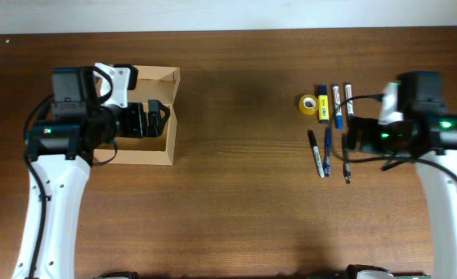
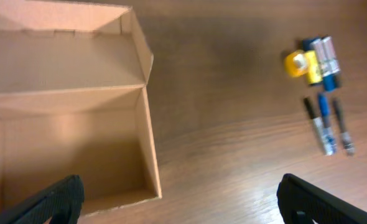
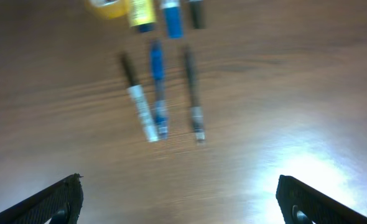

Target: Pack container

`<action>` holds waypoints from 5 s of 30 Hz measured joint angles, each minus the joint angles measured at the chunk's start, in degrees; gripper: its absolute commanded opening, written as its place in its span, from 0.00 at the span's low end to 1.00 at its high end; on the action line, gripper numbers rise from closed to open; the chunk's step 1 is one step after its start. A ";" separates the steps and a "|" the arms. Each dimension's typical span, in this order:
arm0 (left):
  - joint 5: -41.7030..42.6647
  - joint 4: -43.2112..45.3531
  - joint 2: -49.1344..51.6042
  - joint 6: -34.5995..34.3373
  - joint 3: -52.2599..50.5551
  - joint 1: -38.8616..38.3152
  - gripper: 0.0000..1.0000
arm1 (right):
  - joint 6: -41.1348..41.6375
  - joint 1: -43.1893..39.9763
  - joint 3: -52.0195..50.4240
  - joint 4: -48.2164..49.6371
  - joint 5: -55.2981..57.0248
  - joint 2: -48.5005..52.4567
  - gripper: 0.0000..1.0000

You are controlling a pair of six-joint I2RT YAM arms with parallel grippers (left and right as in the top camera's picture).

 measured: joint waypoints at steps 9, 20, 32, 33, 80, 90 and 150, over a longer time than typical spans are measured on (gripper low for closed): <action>-13.84 1.07 5.75 -1.18 0.11 -11.15 1.00 | -0.46 -20.87 0.00 2.84 0.02 1.95 0.99; -16.04 6.58 11.87 -1.88 0.11 -12.20 1.00 | 2.34 -27.89 0.00 2.21 -1.31 3.04 0.99; -21.38 6.43 21.99 -9.99 0.52 -12.20 0.69 | 2.51 -27.91 0.00 1.81 -1.51 3.04 0.99; -21.38 6.34 23.19 -10.14 0.52 -12.20 0.67 | 2.51 -27.89 0.00 1.79 -1.51 3.04 0.99; -27.96 -2.05 44.48 -36.35 30.99 -46.03 0.01 | 2.75 -27.89 0.00 -0.55 -4.35 3.04 0.99; -32.89 1.25 47.80 -37.83 31.06 -43.54 0.02 | 2.75 -27.89 0.00 -1.22 -6.60 3.04 0.99; -27.93 -39.50 47.80 -17.94 82.07 5.35 1.00 | 2.99 -27.89 0.02 1.66 -8.48 3.04 0.99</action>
